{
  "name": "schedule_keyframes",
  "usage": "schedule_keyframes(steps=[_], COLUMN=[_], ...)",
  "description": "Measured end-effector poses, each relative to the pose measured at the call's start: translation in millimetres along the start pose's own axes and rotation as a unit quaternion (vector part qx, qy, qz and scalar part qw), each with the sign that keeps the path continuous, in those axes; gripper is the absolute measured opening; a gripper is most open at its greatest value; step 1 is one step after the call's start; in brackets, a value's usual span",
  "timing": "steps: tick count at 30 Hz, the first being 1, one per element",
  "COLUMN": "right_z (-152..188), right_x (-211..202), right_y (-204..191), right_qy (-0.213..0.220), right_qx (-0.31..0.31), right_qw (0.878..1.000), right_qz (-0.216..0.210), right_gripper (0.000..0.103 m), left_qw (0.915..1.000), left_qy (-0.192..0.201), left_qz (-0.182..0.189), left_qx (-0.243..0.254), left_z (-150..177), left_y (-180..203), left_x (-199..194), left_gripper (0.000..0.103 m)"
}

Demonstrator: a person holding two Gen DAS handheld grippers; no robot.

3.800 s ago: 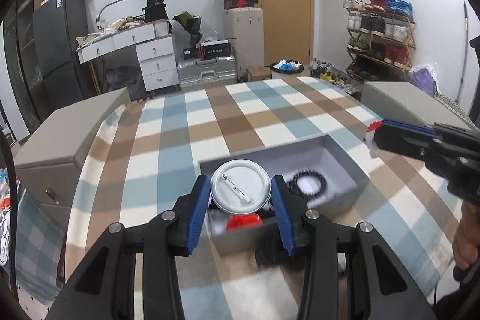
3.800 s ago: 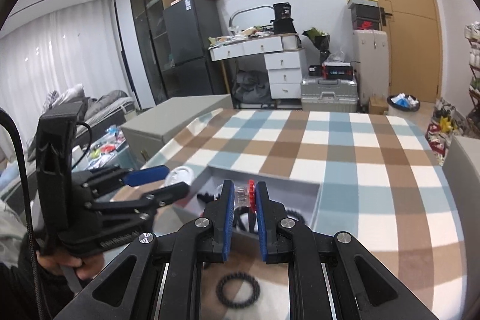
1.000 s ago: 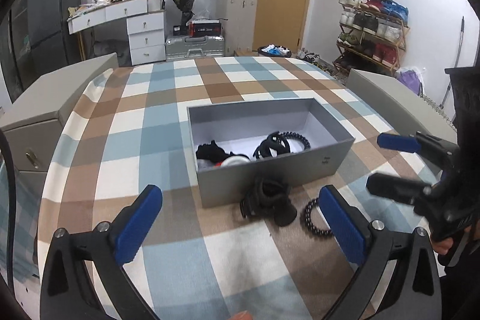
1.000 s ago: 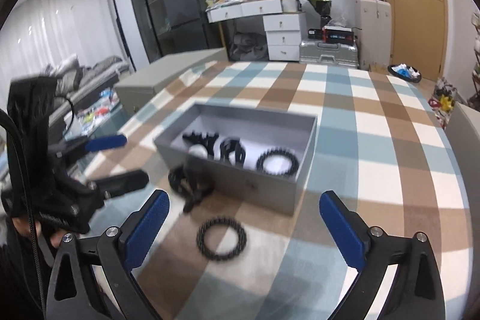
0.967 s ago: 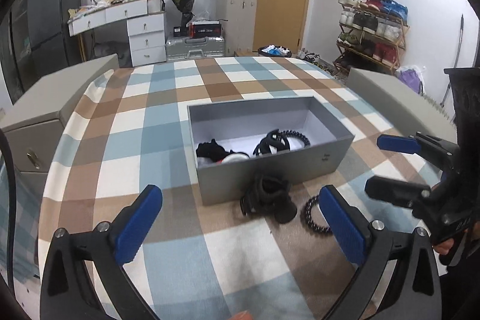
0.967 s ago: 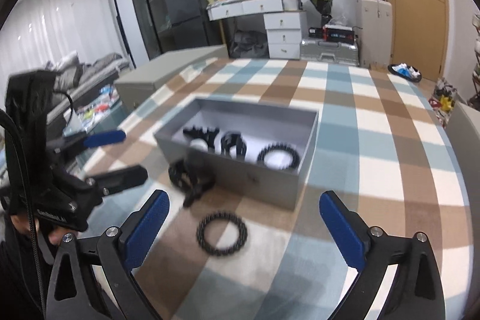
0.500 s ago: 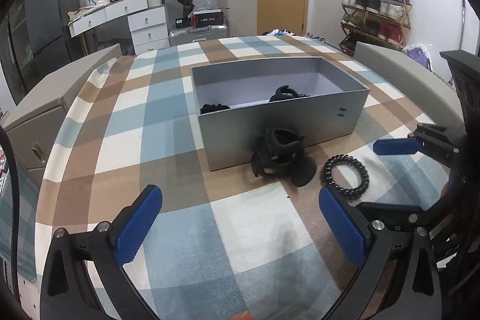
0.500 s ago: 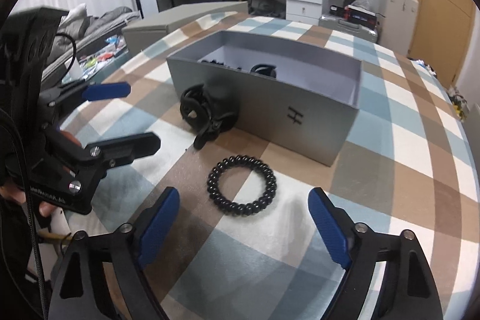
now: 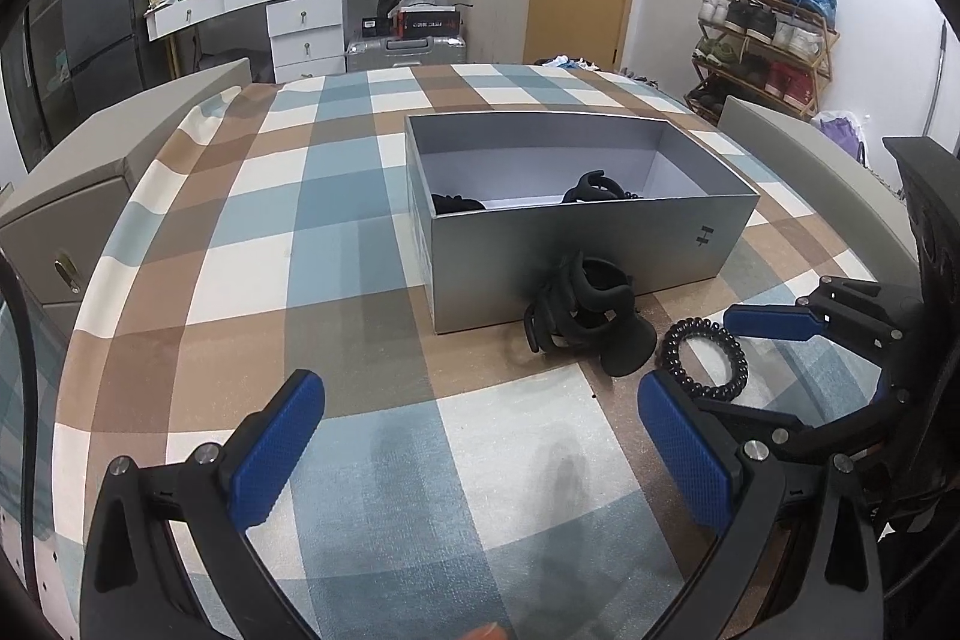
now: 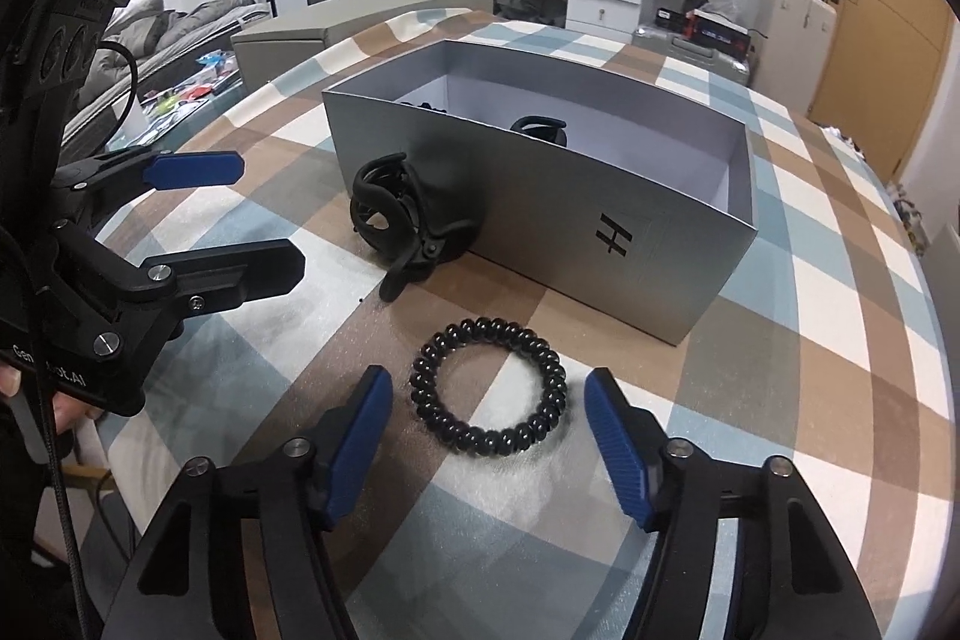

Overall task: Organize jewelry
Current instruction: 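Grasp the plain black bead bracelet on the table with the right tool, then lift the bracelet with the right tool while the left tool grasps the black claw clip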

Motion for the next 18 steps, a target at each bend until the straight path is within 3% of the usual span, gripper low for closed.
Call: schedule_keyframes(steps=[9, 18], right_z=[-3.2, -3.6], right_x=[-1.7, -8.3], right_y=[-0.3, -0.4], right_qy=[0.009, 0.022], right_qx=[0.0, 0.006], right_qw=[1.0, 1.0], right_qz=[0.003, -0.012], right_gripper=[0.037, 0.034], left_qw=[1.0, 0.9999], left_qy=[0.002, 0.006], left_qz=[-0.002, -0.004], left_qx=[0.006, 0.013], left_z=[0.5, 0.6], left_y=[1.6, 3.4], left_x=[-1.0, -2.1], left_gripper=[0.102, 0.102])
Point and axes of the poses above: each gripper's, at about its wrist camera, not at the fingertips, and x roughly the way its jaws point, y to its right, z to its underside, the point moved 9 cm from there along x, roughly the way its jaws point, and after that the axes turned 12 degrees about -z, right-handed, at the moved point
